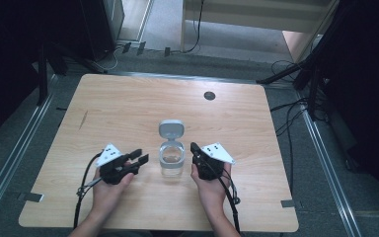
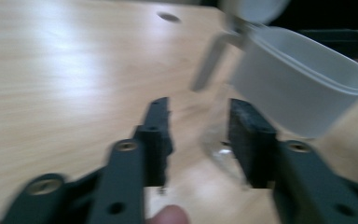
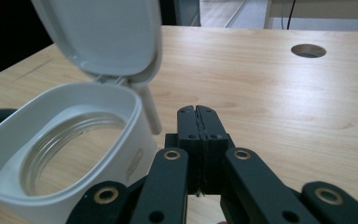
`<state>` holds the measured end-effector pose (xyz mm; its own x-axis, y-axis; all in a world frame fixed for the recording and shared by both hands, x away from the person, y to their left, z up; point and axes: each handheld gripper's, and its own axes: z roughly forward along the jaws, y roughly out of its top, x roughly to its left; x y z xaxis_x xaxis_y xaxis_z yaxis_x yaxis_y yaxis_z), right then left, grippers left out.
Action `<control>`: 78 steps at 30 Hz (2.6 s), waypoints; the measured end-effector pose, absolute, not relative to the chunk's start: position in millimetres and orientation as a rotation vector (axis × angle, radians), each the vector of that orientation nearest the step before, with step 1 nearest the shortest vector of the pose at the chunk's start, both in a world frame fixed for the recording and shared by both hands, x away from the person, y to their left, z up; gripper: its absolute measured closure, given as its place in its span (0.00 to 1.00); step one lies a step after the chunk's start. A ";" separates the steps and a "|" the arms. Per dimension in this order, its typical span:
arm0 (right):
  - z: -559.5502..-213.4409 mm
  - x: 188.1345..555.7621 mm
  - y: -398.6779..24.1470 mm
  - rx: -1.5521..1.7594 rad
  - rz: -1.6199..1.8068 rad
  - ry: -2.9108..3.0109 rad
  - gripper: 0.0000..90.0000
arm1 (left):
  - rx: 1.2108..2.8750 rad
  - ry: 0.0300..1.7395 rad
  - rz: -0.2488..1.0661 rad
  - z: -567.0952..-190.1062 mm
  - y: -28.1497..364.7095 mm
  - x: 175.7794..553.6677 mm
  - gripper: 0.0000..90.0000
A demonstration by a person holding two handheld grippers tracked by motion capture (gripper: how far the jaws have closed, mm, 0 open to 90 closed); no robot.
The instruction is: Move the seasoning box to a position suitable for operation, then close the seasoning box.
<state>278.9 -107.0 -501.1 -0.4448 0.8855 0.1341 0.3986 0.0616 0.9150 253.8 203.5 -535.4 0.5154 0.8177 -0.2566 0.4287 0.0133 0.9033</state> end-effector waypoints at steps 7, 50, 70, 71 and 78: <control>-488.5 294.4 -115.8 1.233 1.397 1.917 0.99 | 1.548 1.224 0.459 -543.9 258.8 243.6 0.33; -448.5 309.4 -114.1 1.059 1.544 2.070 1.00 | 1.535 1.364 0.501 -553.3 321.4 227.2 0.16; -483.8 300.6 -192.1 1.282 1.318 1.891 0.17 | 1.531 1.371 0.505 -553.2 321.4 227.0 0.16; -485.9 299.9 -195.6 1.282 1.316 1.893 0.17 | 1.531 1.372 0.505 -553.2 321.5 226.9 0.16; -514.7 285.9 -231.5 1.348 1.264 1.905 0.17 | 1.528 1.373 0.503 -553.3 321.7 226.9 0.16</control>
<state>285.9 -231.5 -514.7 -0.3976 0.9098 0.1191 0.4635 0.0871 0.8818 226.9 321.7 -553.3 0.2745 0.9153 -0.2949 0.5083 0.1223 0.8525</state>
